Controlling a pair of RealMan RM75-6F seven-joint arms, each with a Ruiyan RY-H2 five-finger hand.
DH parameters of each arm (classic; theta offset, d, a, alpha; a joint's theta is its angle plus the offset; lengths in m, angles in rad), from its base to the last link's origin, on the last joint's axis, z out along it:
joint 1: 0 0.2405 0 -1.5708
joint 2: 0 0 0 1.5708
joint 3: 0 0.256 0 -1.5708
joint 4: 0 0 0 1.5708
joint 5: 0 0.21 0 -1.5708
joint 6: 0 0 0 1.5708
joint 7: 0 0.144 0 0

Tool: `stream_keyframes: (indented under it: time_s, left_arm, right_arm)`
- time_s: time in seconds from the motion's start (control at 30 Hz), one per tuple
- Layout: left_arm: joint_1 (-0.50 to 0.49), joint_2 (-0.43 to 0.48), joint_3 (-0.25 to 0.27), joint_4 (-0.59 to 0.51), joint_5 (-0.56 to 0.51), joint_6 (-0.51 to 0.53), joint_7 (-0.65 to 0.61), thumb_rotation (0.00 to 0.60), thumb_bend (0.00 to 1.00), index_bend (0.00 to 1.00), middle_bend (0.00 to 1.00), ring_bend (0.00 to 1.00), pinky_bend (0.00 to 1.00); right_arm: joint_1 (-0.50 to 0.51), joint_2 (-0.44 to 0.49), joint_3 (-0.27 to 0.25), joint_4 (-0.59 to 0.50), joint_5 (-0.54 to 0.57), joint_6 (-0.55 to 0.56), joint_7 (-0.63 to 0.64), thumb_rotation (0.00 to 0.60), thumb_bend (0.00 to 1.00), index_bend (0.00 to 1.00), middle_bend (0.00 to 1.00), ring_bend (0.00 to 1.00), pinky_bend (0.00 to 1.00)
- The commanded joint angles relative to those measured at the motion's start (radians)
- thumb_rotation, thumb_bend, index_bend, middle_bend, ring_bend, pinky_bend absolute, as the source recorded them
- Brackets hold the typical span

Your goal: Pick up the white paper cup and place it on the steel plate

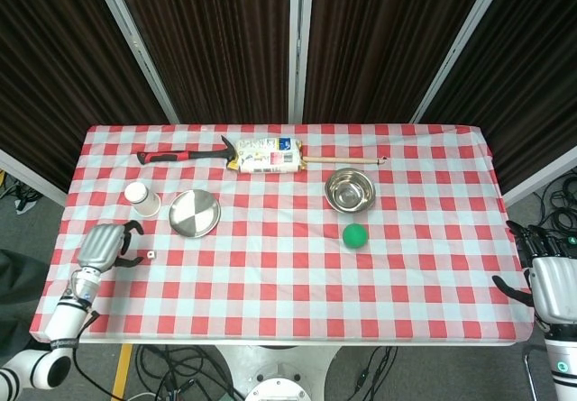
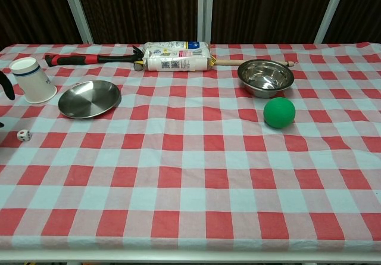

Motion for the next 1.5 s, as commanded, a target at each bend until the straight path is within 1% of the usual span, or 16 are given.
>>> stream_keyframes:
  time_s: [0.03, 0.17, 0.27, 0.6, 0.87, 1.1, 1.23, 1.33, 1.5]
  left_arm:
    - [-0.017, -0.026, 0.004, 0.026, -0.030, -0.036, -0.007, 0.600, 0.21, 0.44, 0.83, 0.83, 0.93]
    - [-0.021, -0.039, 0.009, 0.034, -0.056, -0.065, -0.017, 0.600, 0.27, 0.44, 0.83, 0.83, 0.93]
    - [-0.024, -0.045, 0.016, 0.038, -0.062, -0.079, -0.018, 0.600, 0.29, 0.44, 0.83, 0.83, 0.93]
    - [-0.027, -0.062, 0.024, 0.048, -0.082, -0.092, -0.020, 0.600, 0.29, 0.44, 0.84, 0.83, 0.93]
    - [-0.033, -0.086, 0.025, 0.075, -0.104, -0.103, -0.003, 0.600, 0.29, 0.47, 0.84, 0.83, 0.93]
    - [-0.040, -0.099, 0.025, 0.089, -0.115, -0.113, 0.005, 0.600, 0.36, 0.50, 0.84, 0.84, 0.93]
    - [-0.042, -0.095, 0.023, 0.081, -0.109, -0.107, 0.001, 0.600, 0.43, 0.55, 0.85, 0.84, 0.93]
    - [-0.051, -0.074, 0.015, 0.044, -0.089, -0.096, -0.012, 0.600, 0.45, 0.57, 0.85, 0.85, 0.93]
    - [-0.107, -0.048, -0.032, -0.015, -0.056, -0.091, -0.023, 0.600, 0.45, 0.56, 0.85, 0.85, 0.93]
  right_arm:
    - [0.001, -0.001, 0.000, -0.001, 0.001, -0.002, -0.002, 0.600, 0.03, 0.16, 0.27, 0.17, 0.27]
    - [0.002, -0.002, 0.001, -0.003, 0.007, -0.006, -0.003, 0.600, 0.03, 0.16, 0.27, 0.17, 0.27]
    - [0.004, -0.003, -0.001, -0.001, 0.010, -0.013, 0.000, 0.600, 0.03, 0.16, 0.27, 0.17, 0.27]
    - [0.008, -0.011, -0.004, 0.016, 0.012, -0.026, 0.018, 0.600, 0.03, 0.16, 0.27, 0.17, 0.27]
    - [0.007, -0.014, -0.006, 0.027, 0.014, -0.028, 0.030, 0.600, 0.03, 0.16, 0.27, 0.17, 0.28]
    - [0.005, -0.017, -0.007, 0.031, 0.016, -0.026, 0.035, 0.600, 0.04, 0.17, 0.27, 0.17, 0.28]
    - [0.004, -0.017, -0.007, 0.033, 0.016, -0.024, 0.039, 0.600, 0.04, 0.17, 0.27, 0.17, 0.28]
    - [0.003, -0.016, -0.005, 0.034, 0.014, -0.019, 0.040, 0.600, 0.04, 0.17, 0.27, 0.17, 0.28]
    - [0.006, -0.014, -0.004, 0.031, 0.006, -0.017, 0.039, 0.600, 0.04, 0.17, 0.27, 0.17, 0.28]
